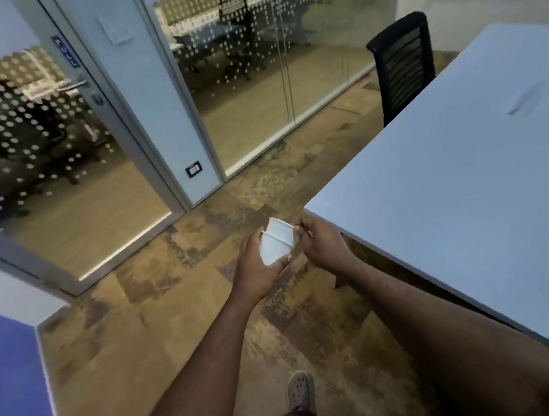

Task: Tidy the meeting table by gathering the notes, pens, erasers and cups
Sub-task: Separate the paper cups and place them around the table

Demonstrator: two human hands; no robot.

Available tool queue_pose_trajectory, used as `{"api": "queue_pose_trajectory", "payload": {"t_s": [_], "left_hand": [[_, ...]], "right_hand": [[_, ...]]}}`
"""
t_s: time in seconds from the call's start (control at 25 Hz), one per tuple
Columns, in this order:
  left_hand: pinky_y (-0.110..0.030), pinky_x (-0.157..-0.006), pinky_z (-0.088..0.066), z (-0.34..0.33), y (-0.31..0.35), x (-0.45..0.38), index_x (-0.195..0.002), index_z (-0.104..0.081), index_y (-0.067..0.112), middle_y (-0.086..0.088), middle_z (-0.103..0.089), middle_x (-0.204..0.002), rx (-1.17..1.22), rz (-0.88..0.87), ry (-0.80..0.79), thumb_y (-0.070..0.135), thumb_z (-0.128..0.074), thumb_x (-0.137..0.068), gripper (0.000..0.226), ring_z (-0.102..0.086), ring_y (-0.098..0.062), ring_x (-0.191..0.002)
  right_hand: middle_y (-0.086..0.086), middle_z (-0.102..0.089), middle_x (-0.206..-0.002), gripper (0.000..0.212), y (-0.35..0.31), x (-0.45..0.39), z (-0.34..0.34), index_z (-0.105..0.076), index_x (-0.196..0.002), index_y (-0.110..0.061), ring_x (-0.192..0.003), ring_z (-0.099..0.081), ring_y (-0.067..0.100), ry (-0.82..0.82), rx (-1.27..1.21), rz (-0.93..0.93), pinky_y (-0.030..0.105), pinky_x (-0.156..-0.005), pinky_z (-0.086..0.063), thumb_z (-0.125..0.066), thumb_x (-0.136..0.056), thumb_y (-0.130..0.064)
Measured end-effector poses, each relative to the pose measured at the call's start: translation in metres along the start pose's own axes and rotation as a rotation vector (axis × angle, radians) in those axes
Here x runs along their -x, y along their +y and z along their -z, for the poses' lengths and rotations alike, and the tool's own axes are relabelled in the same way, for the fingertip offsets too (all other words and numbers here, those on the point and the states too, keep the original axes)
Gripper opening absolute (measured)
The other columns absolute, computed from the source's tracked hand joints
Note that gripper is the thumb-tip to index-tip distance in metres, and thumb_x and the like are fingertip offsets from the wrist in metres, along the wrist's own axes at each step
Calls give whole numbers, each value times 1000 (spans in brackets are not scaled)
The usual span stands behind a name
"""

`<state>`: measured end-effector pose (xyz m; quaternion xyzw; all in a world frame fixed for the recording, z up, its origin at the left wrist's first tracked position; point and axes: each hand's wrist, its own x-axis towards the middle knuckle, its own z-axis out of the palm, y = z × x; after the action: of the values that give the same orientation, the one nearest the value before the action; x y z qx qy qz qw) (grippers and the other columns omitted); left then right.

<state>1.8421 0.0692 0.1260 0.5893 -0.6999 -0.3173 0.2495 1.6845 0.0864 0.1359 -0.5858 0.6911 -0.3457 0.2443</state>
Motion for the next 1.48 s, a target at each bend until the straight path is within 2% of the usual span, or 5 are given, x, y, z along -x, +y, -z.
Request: {"api": "queue_pose_trajectory", "payload": {"t_s": [0.36,0.52,0.8,0.96,1.48], "left_hand": [[-27,-87,-40,-39,45,-172,-149,-29,21,-2,-41,-142,-3,-266,-385,43,-77,-78,89,-45,-14,-114],[-28,-70,-43,-85,71,-228,-129,-49,25,4,-55,-117,20,-339,-527,51,-75,-74,66,-56,-20,-105],[-26,-68,-54,-187,140,-320,-121,-54,26,1,-66,-108,253,-163,-744,38,-79,-78,51,-65,-17,-98],[-38,-85,-56,-259,183,-369,-130,-43,31,7,-59,-118,177,-156,-811,54,-80,-66,77,-60,-15,-106],[-33,-103,-43,-458,286,-469,-141,-37,27,6,-49,-130,172,-131,-905,33,-77,-80,73,-47,-15,-118]], "right_hand": [[3,-68,-100,22,51,-100,61,-65,-102,-12,-81,-55,14,513,-1,-387,24,-65,-39,-46,-100,-22],[4,-69,-85,19,103,-119,106,-62,-93,-13,-76,-62,19,675,-29,-516,24,-59,-44,-45,-98,-21],[6,-63,-83,11,227,-160,205,-61,-93,-8,-74,-57,27,800,11,-682,31,-59,-40,-52,-93,-14],[12,-64,-93,14,304,-194,262,-64,-100,-3,-82,-57,27,819,178,-722,26,-68,-35,-54,-92,-8],[16,-63,-123,34,500,-315,392,-61,-123,-9,-113,-57,36,561,415,-853,37,-90,-46,-52,-91,-8]]}}
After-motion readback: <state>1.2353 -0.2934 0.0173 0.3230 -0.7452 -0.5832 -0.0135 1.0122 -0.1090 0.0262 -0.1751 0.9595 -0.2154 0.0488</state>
